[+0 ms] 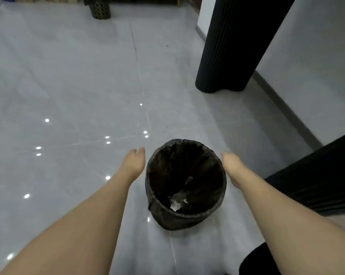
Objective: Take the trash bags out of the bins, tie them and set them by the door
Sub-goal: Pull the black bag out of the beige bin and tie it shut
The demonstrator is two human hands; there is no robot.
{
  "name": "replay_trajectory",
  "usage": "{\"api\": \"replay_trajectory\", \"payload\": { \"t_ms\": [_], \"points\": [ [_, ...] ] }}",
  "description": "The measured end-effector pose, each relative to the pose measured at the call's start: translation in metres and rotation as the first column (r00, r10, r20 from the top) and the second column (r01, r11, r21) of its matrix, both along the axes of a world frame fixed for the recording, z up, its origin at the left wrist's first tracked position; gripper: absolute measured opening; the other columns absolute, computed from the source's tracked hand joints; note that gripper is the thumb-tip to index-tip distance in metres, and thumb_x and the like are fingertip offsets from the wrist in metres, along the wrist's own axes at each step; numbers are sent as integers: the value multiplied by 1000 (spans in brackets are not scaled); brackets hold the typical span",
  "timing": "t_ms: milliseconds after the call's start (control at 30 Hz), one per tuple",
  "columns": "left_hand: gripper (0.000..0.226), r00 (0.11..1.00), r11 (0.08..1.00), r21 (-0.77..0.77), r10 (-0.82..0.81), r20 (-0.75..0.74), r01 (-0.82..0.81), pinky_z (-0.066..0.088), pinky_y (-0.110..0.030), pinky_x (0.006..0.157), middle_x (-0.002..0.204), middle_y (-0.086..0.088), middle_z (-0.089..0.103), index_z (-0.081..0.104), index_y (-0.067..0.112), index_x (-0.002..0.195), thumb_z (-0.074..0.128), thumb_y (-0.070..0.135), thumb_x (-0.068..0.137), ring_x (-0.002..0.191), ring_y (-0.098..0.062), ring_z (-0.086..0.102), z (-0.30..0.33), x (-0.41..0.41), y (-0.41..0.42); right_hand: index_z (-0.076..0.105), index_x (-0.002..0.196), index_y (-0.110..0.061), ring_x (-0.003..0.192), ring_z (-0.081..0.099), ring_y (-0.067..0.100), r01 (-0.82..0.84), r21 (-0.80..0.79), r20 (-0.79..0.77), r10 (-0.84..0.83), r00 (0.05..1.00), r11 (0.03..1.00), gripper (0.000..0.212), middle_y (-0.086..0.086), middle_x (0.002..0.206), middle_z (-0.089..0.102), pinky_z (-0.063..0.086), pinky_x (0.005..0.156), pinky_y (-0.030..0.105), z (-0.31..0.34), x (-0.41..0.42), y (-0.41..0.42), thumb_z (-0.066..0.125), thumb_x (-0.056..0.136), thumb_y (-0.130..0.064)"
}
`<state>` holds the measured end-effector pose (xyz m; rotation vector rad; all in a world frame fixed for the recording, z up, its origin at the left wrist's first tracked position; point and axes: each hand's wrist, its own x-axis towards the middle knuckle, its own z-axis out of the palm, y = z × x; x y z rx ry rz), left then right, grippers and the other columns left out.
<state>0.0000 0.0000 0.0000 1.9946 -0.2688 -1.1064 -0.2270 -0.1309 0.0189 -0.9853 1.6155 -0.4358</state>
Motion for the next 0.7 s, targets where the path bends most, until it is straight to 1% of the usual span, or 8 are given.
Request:
{"api": "replay_trajectory", "payload": {
  "t_ms": [133,233,300,367,433,533,633,700],
  "points": [
    [62,912,964,181,248,-327,-197,21,-47,118,159,-7,24,20,14,154,27,46,101,144,-33,25,-33,-17,35,32,148,-6,138,35,32,301,290,-44,-302,952,908,50,10,152,34,28,112,44,-28,-31,37,30,102,-28],
    [63,816,939,256,328,-475,-229,30,-52,112,150,-13,35,27,9,150,32,45,99,135,-40,36,-55,-35,54,42,139,-6,132,41,40,380,478,-37,-414,909,792,48,18,144,41,33,109,51,-57,-39,67,36,98,-29],
    [62,774,931,257,361,-520,-261,34,-52,105,134,-15,44,33,6,146,33,45,98,112,-39,48,-66,-44,59,48,131,-4,124,47,43,388,525,-1,-455,891,757,46,20,136,48,40,101,53,-71,-36,80,40,92,-29],
    [63,746,931,247,363,-559,-267,32,-52,107,132,-14,48,33,5,145,32,46,98,112,-39,51,-74,-51,63,52,124,-4,113,54,42,347,555,48,-445,894,756,44,23,125,56,47,91,53,-79,-32,92,41,89,-28],
    [63,732,932,238,362,-578,-273,27,-54,111,134,-15,53,33,4,145,30,45,98,120,-39,52,-79,-54,66,52,125,-4,107,58,40,326,573,108,-464,879,752,47,21,120,60,44,97,54,-86,-31,98,42,88,-32],
    [56,738,935,245,353,-575,-256,29,-54,108,118,-12,63,45,1,132,31,43,97,110,-32,58,-78,-59,69,52,127,-7,110,59,37,323,606,140,-498,856,727,51,17,121,62,35,108,54,-90,-32,104,40,90,-40],
    [45,747,946,237,321,-582,-222,33,-51,106,92,-8,69,59,5,116,39,37,92,98,-27,62,-77,-63,76,54,123,-6,109,60,36,353,618,159,-552,819,702,51,17,118,63,38,106,53,-93,-36,107,35,95,-44],
    [37,756,953,221,300,-581,-208,37,-50,106,74,-5,70,62,8,103,39,34,91,91,-24,64,-73,-65,79,56,122,-6,104,62,33,367,613,180,-577,797,700,52,15,114,66,45,99,48,-93,-40,110,34,96,-46]
  ]
}}
